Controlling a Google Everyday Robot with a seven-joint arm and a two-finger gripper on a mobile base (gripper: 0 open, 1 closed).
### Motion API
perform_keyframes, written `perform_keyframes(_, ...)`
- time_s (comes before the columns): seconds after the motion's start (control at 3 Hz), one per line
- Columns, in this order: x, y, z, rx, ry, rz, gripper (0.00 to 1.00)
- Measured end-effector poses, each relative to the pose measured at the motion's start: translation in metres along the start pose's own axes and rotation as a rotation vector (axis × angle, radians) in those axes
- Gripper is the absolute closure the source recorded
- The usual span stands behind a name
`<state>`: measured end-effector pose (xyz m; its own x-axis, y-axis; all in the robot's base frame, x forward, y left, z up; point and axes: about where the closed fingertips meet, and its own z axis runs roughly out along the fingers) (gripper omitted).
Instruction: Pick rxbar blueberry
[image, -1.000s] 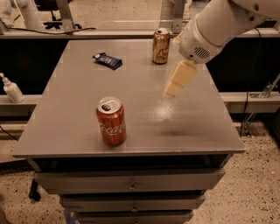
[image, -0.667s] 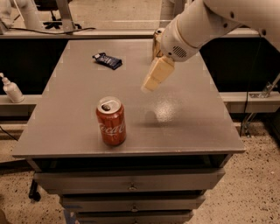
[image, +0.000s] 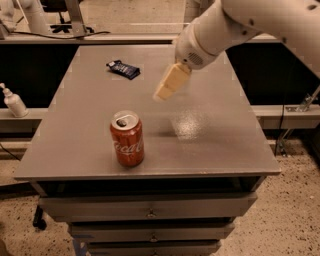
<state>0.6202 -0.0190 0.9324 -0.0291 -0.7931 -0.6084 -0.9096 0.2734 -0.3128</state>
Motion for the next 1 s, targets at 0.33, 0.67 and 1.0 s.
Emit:
perform_keyframes(0.33, -0.017, -0.029, 0.045, 0.030, -0.067, 0.027, 0.00)
perform_keyframes(0.67, -0.032, -0.057, 0.089, 0.062, -0.126, 0.058, 0.00)
perform_keyframes(1.0, -0.037, -0.073, 0.117, 0.084, -0.150, 0.084, 0.00)
